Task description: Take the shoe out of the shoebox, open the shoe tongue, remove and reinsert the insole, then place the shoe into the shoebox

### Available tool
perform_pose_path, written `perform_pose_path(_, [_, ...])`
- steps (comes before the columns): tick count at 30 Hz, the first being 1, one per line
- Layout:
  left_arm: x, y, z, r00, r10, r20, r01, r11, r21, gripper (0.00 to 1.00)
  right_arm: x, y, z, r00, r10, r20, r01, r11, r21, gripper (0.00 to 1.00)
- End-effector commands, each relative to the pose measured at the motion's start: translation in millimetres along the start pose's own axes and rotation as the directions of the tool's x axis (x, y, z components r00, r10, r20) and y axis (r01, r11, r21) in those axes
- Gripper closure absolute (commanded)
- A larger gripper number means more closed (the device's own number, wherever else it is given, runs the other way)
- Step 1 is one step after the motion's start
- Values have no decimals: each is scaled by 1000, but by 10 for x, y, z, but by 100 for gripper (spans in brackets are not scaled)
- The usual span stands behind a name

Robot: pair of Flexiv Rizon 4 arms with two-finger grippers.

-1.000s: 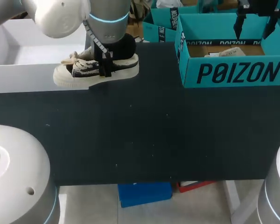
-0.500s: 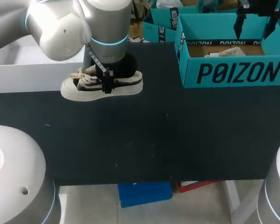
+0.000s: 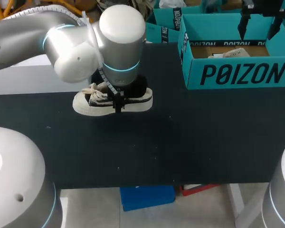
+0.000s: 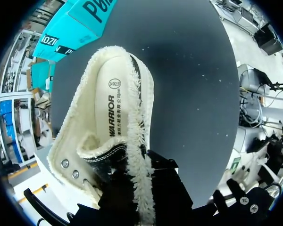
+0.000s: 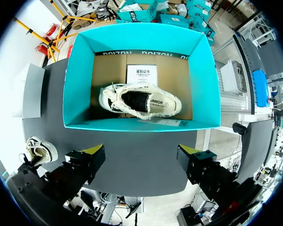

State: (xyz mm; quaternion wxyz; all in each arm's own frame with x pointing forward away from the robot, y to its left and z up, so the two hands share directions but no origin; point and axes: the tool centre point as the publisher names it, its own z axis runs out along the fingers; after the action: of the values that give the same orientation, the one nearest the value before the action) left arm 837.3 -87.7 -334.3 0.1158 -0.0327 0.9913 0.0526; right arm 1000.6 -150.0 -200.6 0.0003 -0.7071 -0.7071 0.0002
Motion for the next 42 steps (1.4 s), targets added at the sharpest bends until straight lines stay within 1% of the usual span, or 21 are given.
perform_pose_path(1, [14,-116,162,1000,0,0,0,1000,-7,100,0,0,-5,1000,0,0,0,1000,0,0])
perform_pose_path(10, [78,-247,370,1000,3,-10,-3,1000,-8,100,0,0,-5,1000,0,0,0,1000,0,0])
perform_pose_path(13, [113,-278,464,1000,9,-11,-9,1000,-21,100,0,0,-5,1000,0,0,0,1000,0,0])
perform_pose_path(21, [155,-289,690,1000,19,15,-18,998,-55,100,0,0,-5,1000,0,0,0,1000,0,0])
perform_pose_path(25, [157,-292,720,999,29,14,-28,998,-57,100,0,0,-5,1000,0,0,0,1000,0,0])
perform_pose_path(26, [156,-291,720,999,30,13,-29,998,-57,87,0,0,-5,1000,0,0,0,1000,0,0])
perform_pose_path(27, [146,-278,715,1000,30,9,-30,998,-57,13,0,0,-5,1000,0,0,0,1000,0,0])
perform_pose_path(28, [136,-267,702,1000,31,-2,-31,998,-55,0,0,0,-5,1000,0,0,0,1000,0,0])
perform_pose_path(30, [118,-244,652,999,29,-16,-30,998,-52,0,0,0,-5,1000,0,0,0,1000,0,0])
perform_pose_path(33, [77,-195,496,998,22,-53,-24,999,-39,0,0,0,-5,1000,0,0,0,1000,0,0])
perform_pose_path(39, [22,-78,37,993,23,-117,-21,999,25,0,0,0,-5,1000,0,0,0,1000,0,0])
perform_pose_path(40, [15,-51,-45,993,21,-112,-19,1000,24,0,0,0,-5,1000,0,0,0,1000,0,0])
perform_pose_path(42, [15,3,-193,994,19,-106,-14,999,47,0,0,0,-5,1000,0,0,0,1000,0,0])
